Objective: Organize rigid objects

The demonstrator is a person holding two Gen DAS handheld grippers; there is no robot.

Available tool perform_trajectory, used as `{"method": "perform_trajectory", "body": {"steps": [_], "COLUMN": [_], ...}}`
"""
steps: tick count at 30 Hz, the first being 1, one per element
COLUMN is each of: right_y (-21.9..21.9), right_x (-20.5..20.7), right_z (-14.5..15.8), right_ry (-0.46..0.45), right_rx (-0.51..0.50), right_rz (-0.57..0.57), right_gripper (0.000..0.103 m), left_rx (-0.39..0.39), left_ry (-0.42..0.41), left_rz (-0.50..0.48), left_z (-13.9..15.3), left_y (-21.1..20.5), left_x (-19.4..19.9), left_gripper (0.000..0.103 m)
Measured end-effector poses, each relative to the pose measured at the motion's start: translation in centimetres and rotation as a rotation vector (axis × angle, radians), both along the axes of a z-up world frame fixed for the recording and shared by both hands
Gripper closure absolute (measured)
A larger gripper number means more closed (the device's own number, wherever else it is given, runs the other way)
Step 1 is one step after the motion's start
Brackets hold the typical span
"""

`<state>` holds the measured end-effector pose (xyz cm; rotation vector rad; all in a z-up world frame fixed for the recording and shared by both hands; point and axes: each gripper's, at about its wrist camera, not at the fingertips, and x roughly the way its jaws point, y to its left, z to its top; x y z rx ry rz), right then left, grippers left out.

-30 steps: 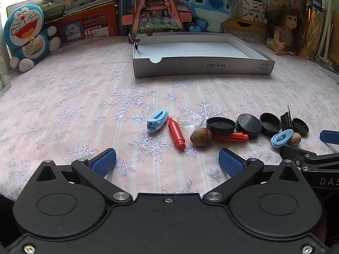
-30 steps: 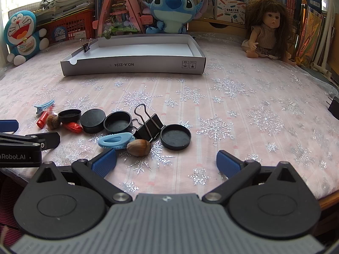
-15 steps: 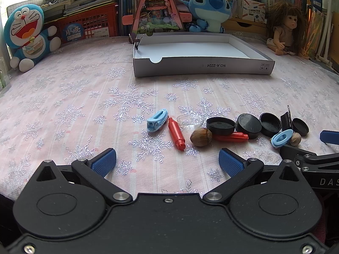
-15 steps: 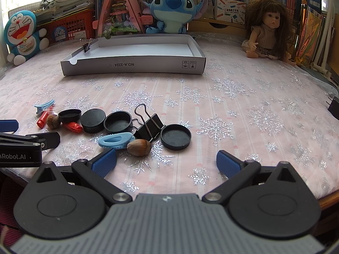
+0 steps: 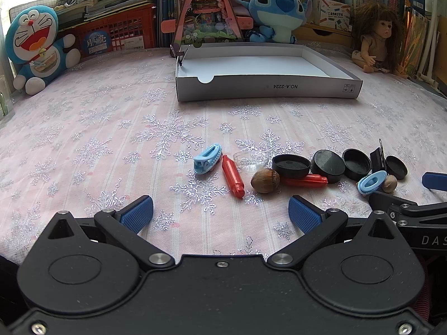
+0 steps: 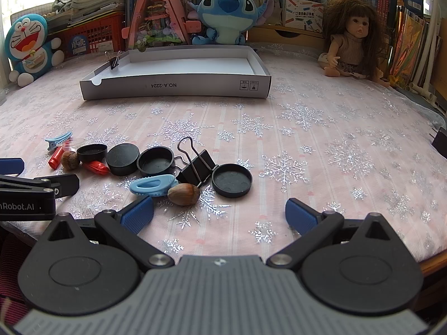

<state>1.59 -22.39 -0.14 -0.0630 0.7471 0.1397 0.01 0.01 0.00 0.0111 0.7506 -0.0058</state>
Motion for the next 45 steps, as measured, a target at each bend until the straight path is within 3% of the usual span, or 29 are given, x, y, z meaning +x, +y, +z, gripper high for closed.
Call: {"method": "perform_trajectory", "body": {"steps": [30,32,34,38,41,45], "right_y": [0.0,-0.2,-0.6,-0.8,-0.6,-0.4], "right_x": [-0.3,-0.1,-0.3,-0.9,-1.5,-1.9], "right_z": [-0.1,0.1,0.3,0.8,1.1,1.1], "right_ry": [-0.039,-0.027,-0.03,-0.075,-0.104,-0.114], "right_rx": [0.009,0.021,0.051,0.09,0.101,0.102], "right_rz": [-0.03,-0.021,-0.017,0.018,0.054,0.073], "right_gripper": [0.0,0.0,0.0,0.009,0.02,0.048], "left_rx": [-0.007,-0.021,-0.045,-0.101,-0.106,-0.107], "left_ry": [-0.024,-0.03,-0.047,-0.06,-0.062,-0.072], "left_rz": [-0.05,-0.052,-0.057,-0.09,-0.103,-0.09], "left_z": [0.0,0.2,0.5,1.1,1.2,1.2], "left_y": [1.0,1.3,1.7,2.6,2.6,2.5], "left_x": [-0.1,-0.2,-0.4,-0.3,-0.5,-0.4], "left_gripper": [0.001,0.007,0.029,0.052,0.061,0.079]}}
